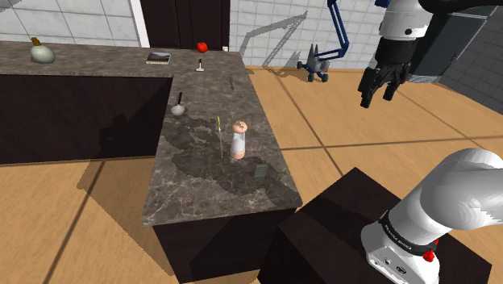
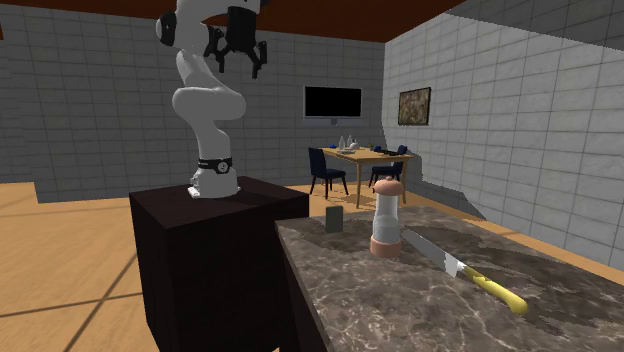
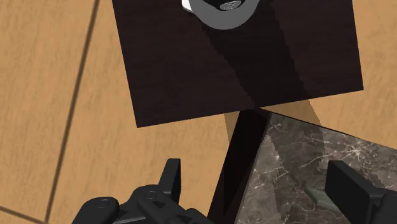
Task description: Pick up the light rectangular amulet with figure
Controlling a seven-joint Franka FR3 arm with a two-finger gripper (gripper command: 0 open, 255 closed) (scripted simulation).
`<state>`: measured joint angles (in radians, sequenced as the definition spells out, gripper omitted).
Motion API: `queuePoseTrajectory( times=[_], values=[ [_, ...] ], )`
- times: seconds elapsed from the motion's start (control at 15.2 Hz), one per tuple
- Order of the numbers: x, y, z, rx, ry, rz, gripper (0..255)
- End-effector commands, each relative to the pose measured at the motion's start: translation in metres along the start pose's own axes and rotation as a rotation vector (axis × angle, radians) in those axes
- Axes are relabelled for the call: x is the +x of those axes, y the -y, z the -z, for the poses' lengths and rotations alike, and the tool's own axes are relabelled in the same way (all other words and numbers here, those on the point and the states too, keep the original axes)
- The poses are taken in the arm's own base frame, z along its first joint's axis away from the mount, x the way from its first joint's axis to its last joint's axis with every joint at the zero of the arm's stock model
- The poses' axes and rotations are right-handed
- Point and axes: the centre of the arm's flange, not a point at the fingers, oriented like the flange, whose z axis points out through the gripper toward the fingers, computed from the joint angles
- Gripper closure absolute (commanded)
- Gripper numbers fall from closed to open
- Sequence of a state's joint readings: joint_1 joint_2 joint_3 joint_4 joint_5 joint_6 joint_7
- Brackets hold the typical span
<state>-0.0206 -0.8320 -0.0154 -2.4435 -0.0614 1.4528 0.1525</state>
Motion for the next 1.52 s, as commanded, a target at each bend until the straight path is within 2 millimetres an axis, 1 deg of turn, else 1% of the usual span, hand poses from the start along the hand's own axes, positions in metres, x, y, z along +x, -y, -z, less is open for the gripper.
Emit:
queuePoseTrajectory(
  times=[0.0, 0.73, 1.45],
  values=[
    [0.0, 0.0, 0.0, 0.0, 0.0, 0.0, 0],
    [0.063, 0.066, -0.106, 0.024, -0.048, -0.004, 0],
    [0.131, 0.134, -0.208, 0.049, -0.096, -0.009, 0]
  ],
)
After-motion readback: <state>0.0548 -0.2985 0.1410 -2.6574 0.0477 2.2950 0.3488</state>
